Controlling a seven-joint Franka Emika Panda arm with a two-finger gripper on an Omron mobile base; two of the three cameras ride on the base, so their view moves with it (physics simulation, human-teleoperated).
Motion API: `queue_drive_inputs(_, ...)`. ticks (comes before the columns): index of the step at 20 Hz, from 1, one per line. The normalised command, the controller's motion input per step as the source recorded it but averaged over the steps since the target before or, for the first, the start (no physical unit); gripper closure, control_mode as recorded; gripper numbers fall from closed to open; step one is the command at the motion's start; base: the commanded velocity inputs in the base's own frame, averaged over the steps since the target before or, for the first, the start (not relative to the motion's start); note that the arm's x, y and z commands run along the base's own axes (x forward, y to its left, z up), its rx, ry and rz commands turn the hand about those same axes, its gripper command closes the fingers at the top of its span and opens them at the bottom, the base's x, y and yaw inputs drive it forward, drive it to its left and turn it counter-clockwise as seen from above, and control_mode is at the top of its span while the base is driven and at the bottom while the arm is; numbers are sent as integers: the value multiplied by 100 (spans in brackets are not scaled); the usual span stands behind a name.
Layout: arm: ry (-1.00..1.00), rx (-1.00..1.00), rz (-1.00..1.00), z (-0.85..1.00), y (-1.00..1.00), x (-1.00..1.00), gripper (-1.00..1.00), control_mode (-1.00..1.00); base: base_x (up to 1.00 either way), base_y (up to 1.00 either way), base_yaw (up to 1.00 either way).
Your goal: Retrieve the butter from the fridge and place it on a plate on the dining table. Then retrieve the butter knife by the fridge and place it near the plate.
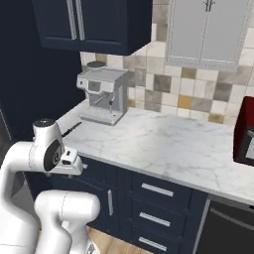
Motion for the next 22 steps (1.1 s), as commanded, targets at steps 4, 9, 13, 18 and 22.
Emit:
queue_drive_inputs(4, 0, 0, 0, 0, 0, 0, -100, 100, 26, 3, 3)
queue_drive_inputs(9, 0, 0, 0, 0, 0, 0, -100, 100, 76, 34, 0)
queue_drive_inputs(13, 0, 0, 0, 0, 0, 0, -100, 100, 71, 35, 0)
queue_drive_inputs(18, 0, 0, 0, 0, 0, 0, -100, 100, 42, 20, -1)
queue_drive_inputs(22, 0, 0, 0, 0, 0, 0, -100, 100, 36, 48, -5)
